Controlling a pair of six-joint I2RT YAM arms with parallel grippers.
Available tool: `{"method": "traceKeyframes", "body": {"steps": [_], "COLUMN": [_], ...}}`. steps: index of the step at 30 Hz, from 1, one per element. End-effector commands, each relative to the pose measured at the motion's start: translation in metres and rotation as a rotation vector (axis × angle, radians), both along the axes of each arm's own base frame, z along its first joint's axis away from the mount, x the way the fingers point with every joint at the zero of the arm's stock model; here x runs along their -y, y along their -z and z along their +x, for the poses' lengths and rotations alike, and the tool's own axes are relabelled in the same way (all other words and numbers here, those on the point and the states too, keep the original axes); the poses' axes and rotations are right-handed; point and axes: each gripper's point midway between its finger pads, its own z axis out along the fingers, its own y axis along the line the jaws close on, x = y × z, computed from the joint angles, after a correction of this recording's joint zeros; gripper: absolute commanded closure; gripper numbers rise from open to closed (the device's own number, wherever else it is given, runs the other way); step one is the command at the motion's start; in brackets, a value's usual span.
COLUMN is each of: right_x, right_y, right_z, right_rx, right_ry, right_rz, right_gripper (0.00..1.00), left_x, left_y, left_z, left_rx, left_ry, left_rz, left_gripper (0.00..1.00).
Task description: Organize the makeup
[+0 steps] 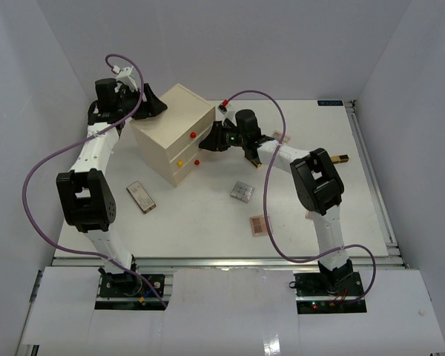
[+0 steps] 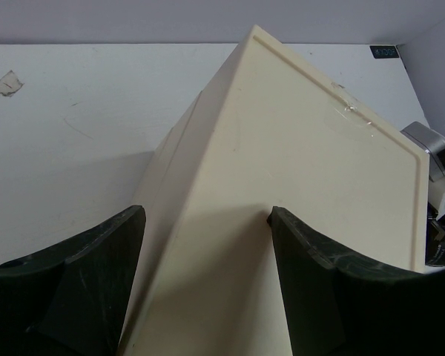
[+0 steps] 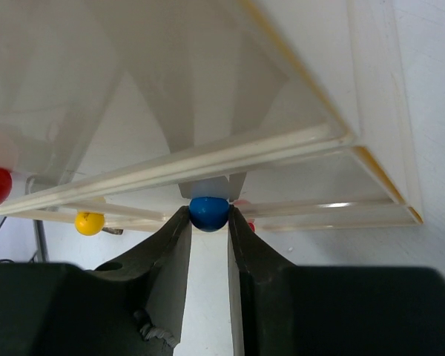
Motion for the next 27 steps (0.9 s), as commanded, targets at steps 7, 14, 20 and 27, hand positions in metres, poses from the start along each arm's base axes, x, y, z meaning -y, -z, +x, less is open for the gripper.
{"method": "traceKeyframes", "body": {"steps": [7, 14, 20, 27], "right_x": [0.046, 0.086, 0.098, 0.091], "right_y": [-0.012, -0.001, 0.002, -0.012], "right_z": [-0.042, -0.073, -0.087, -0.086], "right_rx": [0.056, 0.036, 0.030, 0.116], "right_ry": [-0.028, -0.037, -0.047, -0.129], "right_rz": [-0.033, -0.067, -0.077, -0.066], "right_gripper": [0.84, 0.84, 0.81, 0.18], "left_x": [0.006, 0.004, 0.003, 0.001], "left_y": [0.055, 0.062, 0.057, 0.013], "left_z": [-0.012, -0.005, -0.003, 0.000], "left_rx": [-0.202, -0.223, -0.215, -0.125], "left_ry": [-0.040, -0.061, -0.071, -0.086], "left_rz": [-0.012, -0.025, -0.030, -0.030], "left_gripper": [0.22, 0.22, 0.23, 0.20]}}
